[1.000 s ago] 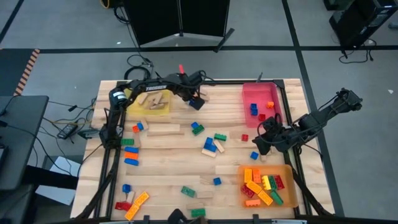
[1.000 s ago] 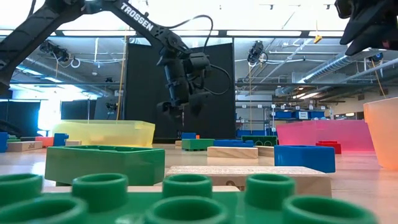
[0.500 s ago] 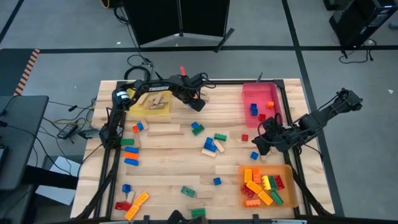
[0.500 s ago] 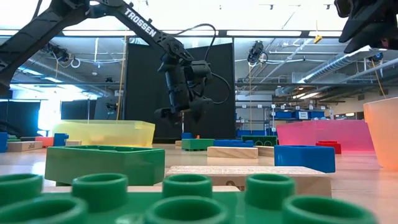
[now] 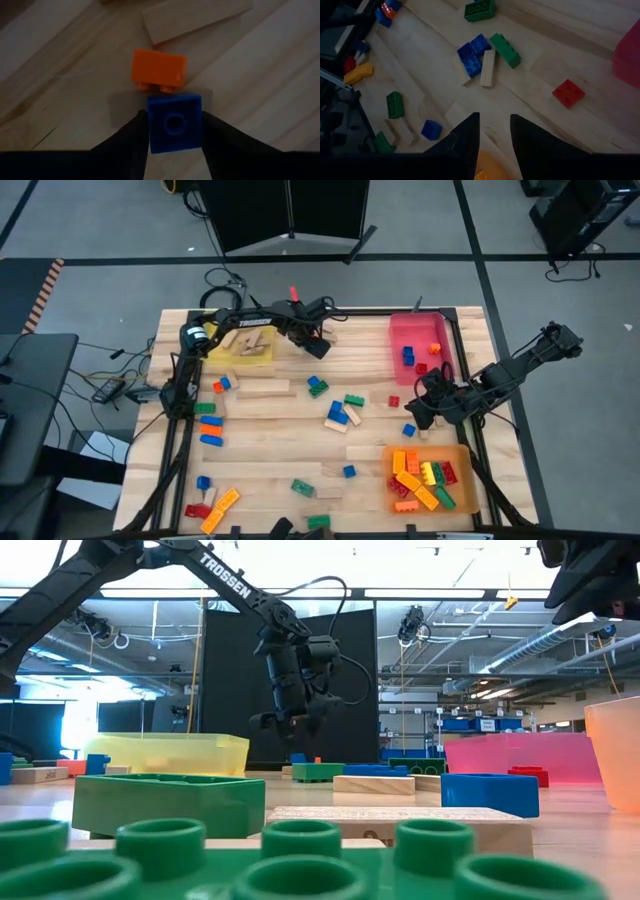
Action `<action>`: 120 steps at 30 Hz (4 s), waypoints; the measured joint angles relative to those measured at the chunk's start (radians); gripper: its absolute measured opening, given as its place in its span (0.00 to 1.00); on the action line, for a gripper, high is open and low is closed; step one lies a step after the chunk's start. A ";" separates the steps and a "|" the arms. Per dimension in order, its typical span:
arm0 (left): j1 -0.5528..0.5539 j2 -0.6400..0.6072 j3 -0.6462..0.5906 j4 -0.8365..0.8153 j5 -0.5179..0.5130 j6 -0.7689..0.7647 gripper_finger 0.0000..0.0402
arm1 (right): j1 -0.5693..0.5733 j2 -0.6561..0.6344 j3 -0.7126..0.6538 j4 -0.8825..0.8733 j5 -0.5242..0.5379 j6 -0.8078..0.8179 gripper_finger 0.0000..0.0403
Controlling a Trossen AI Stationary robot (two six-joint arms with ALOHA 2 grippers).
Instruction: Sort blocks by size
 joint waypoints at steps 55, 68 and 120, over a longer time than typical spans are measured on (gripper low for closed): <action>-0.207 -0.836 -0.826 1.116 0.156 -0.428 0.39 | -0.345 0.303 0.000 0.831 0.318 -1.205 0.67; -0.203 -0.821 -0.918 1.389 0.306 -0.557 0.39 | -0.407 0.529 0.071 1.199 0.168 -1.560 0.84; -0.220 -0.820 -0.917 1.378 0.342 -0.540 0.50 | -0.459 0.771 0.344 1.142 0.069 -1.717 0.39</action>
